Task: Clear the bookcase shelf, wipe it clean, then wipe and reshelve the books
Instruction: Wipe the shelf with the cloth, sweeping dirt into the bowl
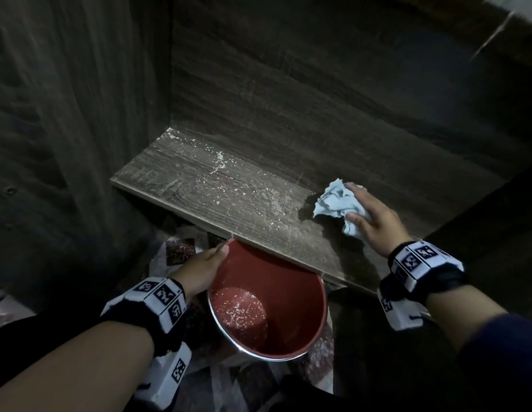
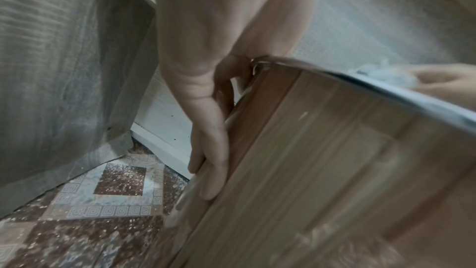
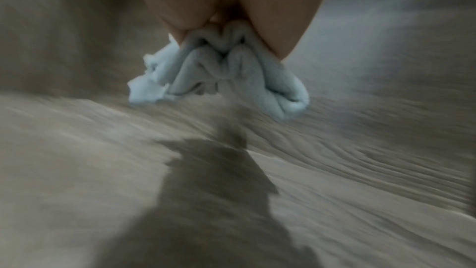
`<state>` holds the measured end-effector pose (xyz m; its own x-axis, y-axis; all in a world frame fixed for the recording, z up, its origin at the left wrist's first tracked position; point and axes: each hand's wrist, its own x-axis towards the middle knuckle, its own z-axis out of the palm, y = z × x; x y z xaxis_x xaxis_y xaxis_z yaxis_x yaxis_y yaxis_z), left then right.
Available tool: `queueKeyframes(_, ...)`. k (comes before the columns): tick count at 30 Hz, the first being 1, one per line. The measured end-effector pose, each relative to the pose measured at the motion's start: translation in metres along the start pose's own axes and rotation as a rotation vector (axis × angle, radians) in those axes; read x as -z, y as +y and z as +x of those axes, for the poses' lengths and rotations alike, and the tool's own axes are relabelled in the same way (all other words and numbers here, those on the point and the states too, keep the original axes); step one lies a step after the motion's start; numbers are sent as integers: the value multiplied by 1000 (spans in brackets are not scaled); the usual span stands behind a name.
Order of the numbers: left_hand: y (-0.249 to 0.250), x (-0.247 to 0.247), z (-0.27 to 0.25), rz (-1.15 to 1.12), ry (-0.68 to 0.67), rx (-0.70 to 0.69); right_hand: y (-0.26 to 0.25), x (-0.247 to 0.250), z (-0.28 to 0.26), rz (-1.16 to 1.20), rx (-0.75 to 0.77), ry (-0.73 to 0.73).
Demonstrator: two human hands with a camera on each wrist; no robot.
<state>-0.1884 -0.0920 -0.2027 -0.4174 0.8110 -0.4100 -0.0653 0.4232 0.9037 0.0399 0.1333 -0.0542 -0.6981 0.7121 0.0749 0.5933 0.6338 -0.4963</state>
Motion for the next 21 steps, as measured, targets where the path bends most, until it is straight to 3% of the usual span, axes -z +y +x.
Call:
queueKeyframes(6,10,0,-4,-19,-1,2,38,-24,30,-451,-332,-238)
queueKeyframes(12,11,-3,-7,3,-24,2,36,-58,46,-331,-545,-71)
queueKeyframes(15,7,-2,-6,-15,-31,30,35,-64,54,-374,-581,-66)
queueKeyframes(21,10,1,-10,-45,-7,42,36,-53,50,-355,-546,-226)
